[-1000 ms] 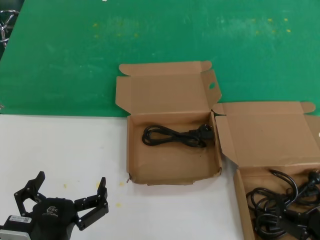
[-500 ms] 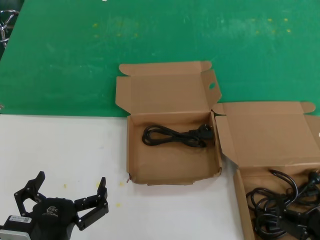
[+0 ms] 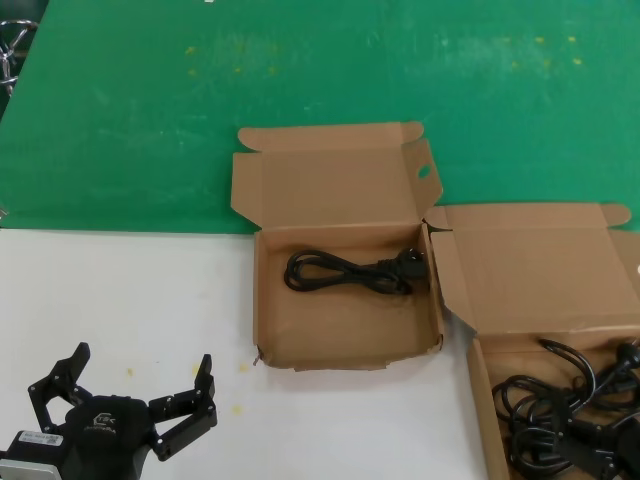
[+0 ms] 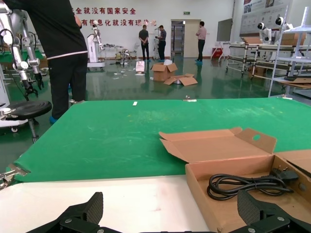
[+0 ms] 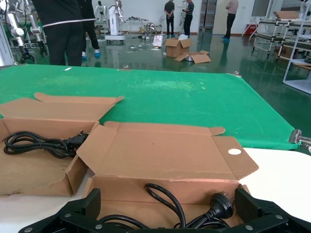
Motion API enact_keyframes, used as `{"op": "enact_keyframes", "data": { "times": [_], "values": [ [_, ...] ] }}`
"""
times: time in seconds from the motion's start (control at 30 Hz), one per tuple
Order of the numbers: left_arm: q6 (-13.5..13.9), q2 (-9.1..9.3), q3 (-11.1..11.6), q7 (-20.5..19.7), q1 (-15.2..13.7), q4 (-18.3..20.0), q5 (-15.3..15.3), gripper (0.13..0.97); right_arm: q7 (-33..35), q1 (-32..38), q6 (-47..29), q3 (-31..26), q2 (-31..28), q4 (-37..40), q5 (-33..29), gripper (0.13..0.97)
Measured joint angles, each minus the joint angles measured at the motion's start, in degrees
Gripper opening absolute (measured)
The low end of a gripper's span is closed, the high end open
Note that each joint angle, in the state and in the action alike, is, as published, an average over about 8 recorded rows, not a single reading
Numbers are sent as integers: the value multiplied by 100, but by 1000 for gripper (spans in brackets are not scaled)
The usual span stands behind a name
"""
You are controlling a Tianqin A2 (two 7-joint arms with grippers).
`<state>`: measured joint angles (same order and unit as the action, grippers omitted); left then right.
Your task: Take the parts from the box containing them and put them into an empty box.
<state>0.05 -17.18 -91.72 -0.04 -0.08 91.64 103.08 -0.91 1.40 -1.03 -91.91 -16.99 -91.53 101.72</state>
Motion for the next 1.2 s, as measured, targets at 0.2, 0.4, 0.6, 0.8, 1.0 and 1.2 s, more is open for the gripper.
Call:
{"op": "enact_keyframes", "data": {
  "times": [0.2, 0.4, 0.6, 0.8, 1.0, 1.2],
  "values": [
    [0, 0, 0, 0, 0, 0, 0, 966, 0, 0, 0, 0, 0, 0, 0, 966],
    [0, 0, 0, 0, 0, 0, 0, 966, 0, 0, 0, 0, 0, 0, 0, 966],
    [0, 0, 0, 0, 0, 0, 0, 966, 0, 0, 0, 0, 0, 0, 0, 966],
    [0, 0, 0, 0, 0, 0, 0, 966, 0, 0, 0, 0, 0, 0, 0, 966],
    [0, 0, 0, 0, 0, 0, 0, 966, 0, 0, 0, 0, 0, 0, 0, 966],
    [0, 0, 0, 0, 0, 0, 0, 966, 0, 0, 0, 0, 0, 0, 0, 966]
  ]
}}
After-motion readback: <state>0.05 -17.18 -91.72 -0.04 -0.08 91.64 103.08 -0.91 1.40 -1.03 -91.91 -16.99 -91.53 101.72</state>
